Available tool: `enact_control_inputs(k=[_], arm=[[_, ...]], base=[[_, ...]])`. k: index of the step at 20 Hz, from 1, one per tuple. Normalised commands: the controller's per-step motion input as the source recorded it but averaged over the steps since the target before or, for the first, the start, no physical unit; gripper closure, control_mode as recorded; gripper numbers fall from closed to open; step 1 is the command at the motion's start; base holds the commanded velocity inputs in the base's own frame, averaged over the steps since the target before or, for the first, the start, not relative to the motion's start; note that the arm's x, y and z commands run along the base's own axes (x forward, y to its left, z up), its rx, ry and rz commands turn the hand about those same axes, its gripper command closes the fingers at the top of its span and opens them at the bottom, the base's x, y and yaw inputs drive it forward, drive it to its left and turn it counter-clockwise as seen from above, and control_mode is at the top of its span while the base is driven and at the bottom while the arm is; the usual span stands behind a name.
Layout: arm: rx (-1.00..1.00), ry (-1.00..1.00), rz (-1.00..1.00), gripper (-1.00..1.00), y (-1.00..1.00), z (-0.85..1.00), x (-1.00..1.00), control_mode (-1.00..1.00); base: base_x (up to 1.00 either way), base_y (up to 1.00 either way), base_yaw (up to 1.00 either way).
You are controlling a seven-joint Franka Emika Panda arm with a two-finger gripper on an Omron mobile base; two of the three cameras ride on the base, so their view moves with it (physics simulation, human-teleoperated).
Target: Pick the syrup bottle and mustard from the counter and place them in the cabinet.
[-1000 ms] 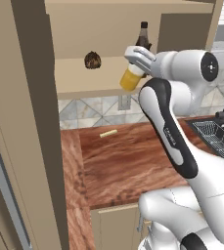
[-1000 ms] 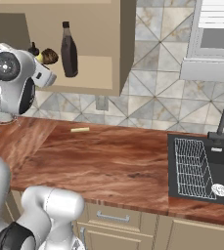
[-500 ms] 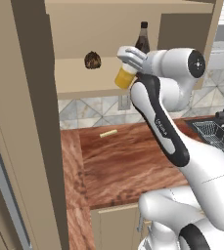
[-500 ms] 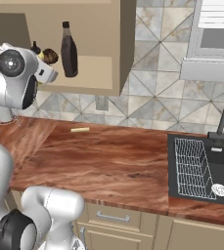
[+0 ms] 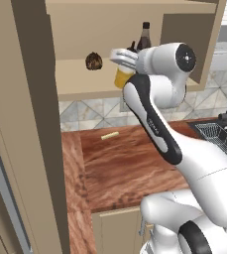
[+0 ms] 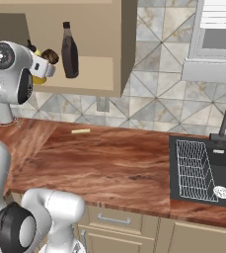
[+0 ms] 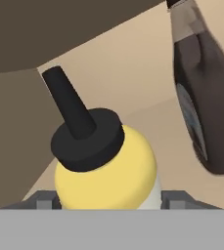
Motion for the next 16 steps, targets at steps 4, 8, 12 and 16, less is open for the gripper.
enact_control_inputs(k=[4, 8, 12, 16], arm=[[-0.01, 0.00, 0.00, 1.00, 0.00, -0.08, 0.31, -1.00], [0.00, 0.00, 0.00, 1.00, 0.00, -0.12, 0.33, -1.00], [0.00, 0.00, 0.00, 1.00, 0.00, -0.17, 0.32, -1.00], [0.00, 0.00, 0.00, 1.00, 0.00, -0.18, 0.34, -1.00]], base=[[0.00, 0.00, 0.00], [0.00, 0.00, 0.00], [0.00, 0.00, 0.00], [0.00, 0.00, 0.00]])
